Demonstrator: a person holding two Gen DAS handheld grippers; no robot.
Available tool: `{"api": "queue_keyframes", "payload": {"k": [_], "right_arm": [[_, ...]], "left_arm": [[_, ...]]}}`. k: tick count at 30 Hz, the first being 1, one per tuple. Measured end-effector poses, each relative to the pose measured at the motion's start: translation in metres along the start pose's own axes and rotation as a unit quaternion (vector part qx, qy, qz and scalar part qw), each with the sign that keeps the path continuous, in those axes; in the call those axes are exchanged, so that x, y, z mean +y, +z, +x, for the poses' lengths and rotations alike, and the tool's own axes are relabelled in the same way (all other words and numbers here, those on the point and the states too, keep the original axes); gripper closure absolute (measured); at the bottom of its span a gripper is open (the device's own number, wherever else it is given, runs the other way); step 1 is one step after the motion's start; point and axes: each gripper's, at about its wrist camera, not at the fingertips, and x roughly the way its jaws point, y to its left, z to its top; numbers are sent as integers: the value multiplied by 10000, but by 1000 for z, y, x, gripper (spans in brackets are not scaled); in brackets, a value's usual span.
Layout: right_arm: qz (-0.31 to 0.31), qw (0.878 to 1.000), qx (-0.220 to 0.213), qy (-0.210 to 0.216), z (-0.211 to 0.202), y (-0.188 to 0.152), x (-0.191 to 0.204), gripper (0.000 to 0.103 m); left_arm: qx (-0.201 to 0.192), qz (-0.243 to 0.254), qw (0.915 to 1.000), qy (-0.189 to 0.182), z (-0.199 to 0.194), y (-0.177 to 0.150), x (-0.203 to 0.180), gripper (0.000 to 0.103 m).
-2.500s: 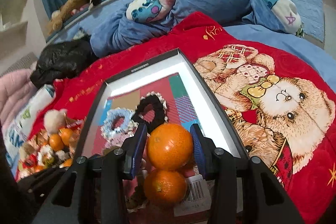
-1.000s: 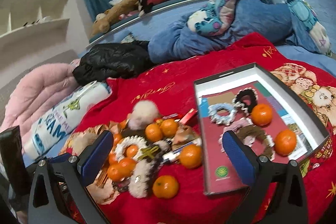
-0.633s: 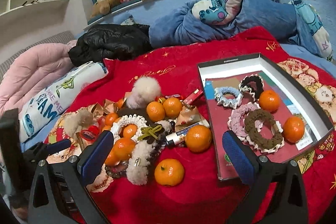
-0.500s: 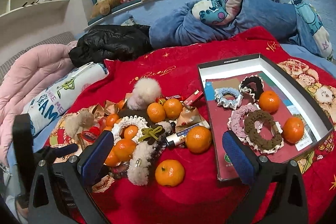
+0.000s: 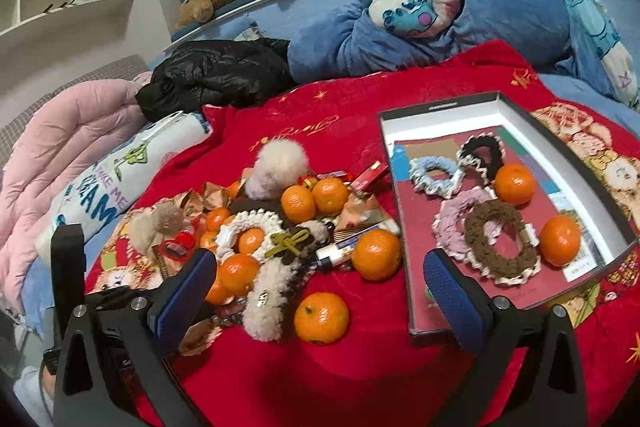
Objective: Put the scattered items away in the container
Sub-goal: 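Withdraw both grippers from the box back toward the pile, then grasp a brown snack stick with the left gripper while the right grasps a mandarin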
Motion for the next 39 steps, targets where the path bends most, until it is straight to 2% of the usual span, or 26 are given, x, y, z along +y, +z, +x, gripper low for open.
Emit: {"api": "queue_keyframes", "payload": {"k": [5,9,12,14,15,17,22,30,35,39], "right_arm": [[20,10000,57,20,2,0,0,0],[2,10000,77,-35,3,0,0,0],[42,10000,65,17,2,1,0,0],[47,9999,126,64,5,0,0,0],[49,9998,154,80,6,0,1,0],[44,9997,200,133,8,-1,1,0],[70,9997,194,139,9,-3,1,0],[-153,9996,243,-69,12,-7,4,0],[-413,9978,482,-213,17,-16,9,11],[-607,9961,531,-344,18,-23,12,25]], "left_arm": [[36,-84,9999,-105,-1,-1,4,52],[-13,-19,10000,-8,-4,-3,8,52],[36,-133,9999,-68,-1,-3,14,52],[-17,2,9999,-140,-5,-3,13,52],[-37,22,9999,-162,-6,-3,13,53],[62,-38,9999,-121,-1,-4,17,69],[91,-19,9999,-96,4,-3,18,71],[102,288,9993,228,11,-4,5,71],[-15,247,9992,315,8,-4,3,75],[-48,184,9994,289,5,-6,6,76]]}}
